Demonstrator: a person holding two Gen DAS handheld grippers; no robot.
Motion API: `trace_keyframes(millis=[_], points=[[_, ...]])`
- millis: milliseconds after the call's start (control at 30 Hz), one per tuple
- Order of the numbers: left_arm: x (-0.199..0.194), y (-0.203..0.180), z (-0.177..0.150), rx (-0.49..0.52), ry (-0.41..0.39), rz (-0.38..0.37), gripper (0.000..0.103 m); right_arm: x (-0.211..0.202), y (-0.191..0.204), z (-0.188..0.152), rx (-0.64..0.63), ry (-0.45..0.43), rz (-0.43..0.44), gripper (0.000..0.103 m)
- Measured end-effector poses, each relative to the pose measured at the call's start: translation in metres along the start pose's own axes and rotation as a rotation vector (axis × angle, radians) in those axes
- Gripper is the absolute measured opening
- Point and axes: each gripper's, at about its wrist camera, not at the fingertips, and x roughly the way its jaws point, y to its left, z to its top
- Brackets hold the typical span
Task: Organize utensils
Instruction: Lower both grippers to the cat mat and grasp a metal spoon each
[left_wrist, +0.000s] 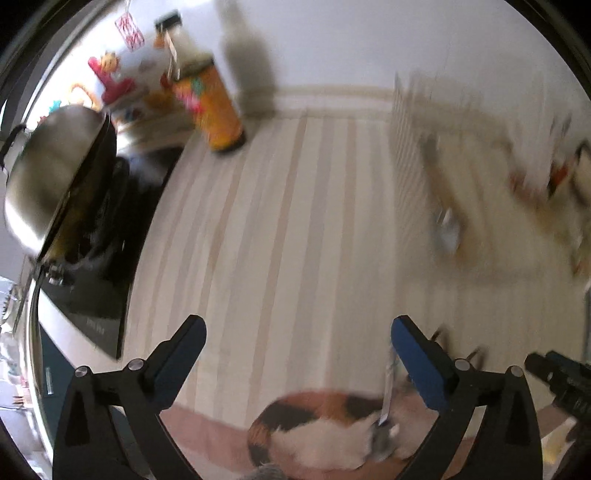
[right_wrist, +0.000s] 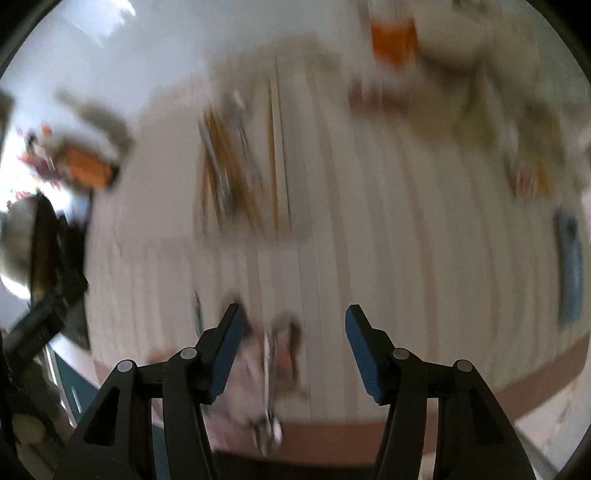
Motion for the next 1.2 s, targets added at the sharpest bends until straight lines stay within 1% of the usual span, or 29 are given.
trace_keyframes(millis=[67,100,167,233,300,333,367,400,433,467,500,533,633,733,800,833,900,967,1000,1033,1067,1167,1200], points=[[0.015,-0.001,-0.021,0.025,0.045,0.031,0.103,0.028,0.002,-0.025,0.006,0.071,-0.003,0.059],[0.022,-0.001,-0.031,0.034,0.064,0.040,0.103,0.035,0.005,-0.033,0.002,0.087,-0.006,0.059],[0.032,0.000,-0.048,0.050,0.088,0.064,0.103,0.050,0.015,-0.050,-0.027,0.111,-0.024,0.059],[0.037,0.002,-0.062,0.058,0.106,0.085,0.103,0.057,0.024,-0.058,-0.048,0.115,-0.040,0.059],[0.044,0.007,-0.071,0.055,0.125,0.095,0.103,0.066,0.035,-0.065,-0.078,0.116,-0.075,0.058],[0.046,0.009,-0.074,0.054,0.132,0.095,0.103,0.072,0.041,-0.069,-0.102,0.118,-0.106,0.052],[0.048,0.011,-0.076,0.052,0.136,0.094,0.103,0.078,0.046,-0.072,-0.124,0.126,-0.136,0.050],[0.049,0.013,-0.079,0.051,0.137,0.097,0.103,0.077,0.053,-0.076,-0.159,0.085,-0.174,0.040],[0.049,0.014,-0.080,0.049,0.137,0.096,0.103,0.078,0.058,-0.079,-0.192,0.070,-0.224,0.027],[0.048,0.014,-0.080,0.045,0.136,0.085,0.103,0.078,0.059,-0.081,-0.209,0.055,-0.252,0.021],[0.046,0.013,-0.081,0.042,0.134,0.074,0.103,0.077,0.056,-0.081,-0.204,0.045,-0.248,0.008],[0.045,0.011,-0.081,0.041,0.134,0.062,0.103,0.075,0.049,-0.080,-0.188,0.040,-0.237,0.006],[0.040,-0.001,-0.083,0.026,0.159,-0.025,0.102,0.069,0.024,-0.075,-0.143,0.019,-0.280,0.006],[0.047,-0.022,-0.086,0.026,0.234,-0.162,0.102,0.062,-0.005,-0.069,-0.085,0.019,-0.300,0.006],[0.054,-0.038,-0.089,0.041,0.269,-0.219,0.102,0.058,-0.024,-0.063,-0.047,0.028,-0.287,0.006],[0.057,-0.043,-0.091,0.050,0.279,-0.224,0.101,0.056,-0.031,-0.061,-0.033,0.033,-0.281,0.007],[0.065,-0.055,-0.095,0.069,0.309,-0.246,0.095,0.055,-0.038,-0.058,-0.019,0.041,-0.272,0.007],[0.069,-0.062,-0.098,0.074,0.329,-0.258,0.093,0.053,-0.044,-0.055,-0.004,0.043,-0.255,0.007],[0.071,-0.064,-0.099,0.074,0.336,-0.265,0.090,0.052,-0.046,-0.054,-0.002,0.044,-0.254,0.007],[0.072,-0.066,-0.101,0.073,0.341,-0.266,0.086,0.052,-0.046,-0.054,-0.004,0.042,-0.258,0.007],[0.074,-0.067,-0.102,0.075,0.348,-0.264,0.076,0.051,-0.048,-0.053,-0.005,0.039,-0.263,0.007],[0.072,-0.072,-0.105,0.088,0.337,-0.239,0.068,0.047,-0.058,-0.053,-0.003,0.031,-0.265,0.007],[0.071,-0.073,-0.106,0.092,0.333,-0.229,0.061,0.046,-0.050,-0.055,-0.004,0.030,-0.264,0.007]])
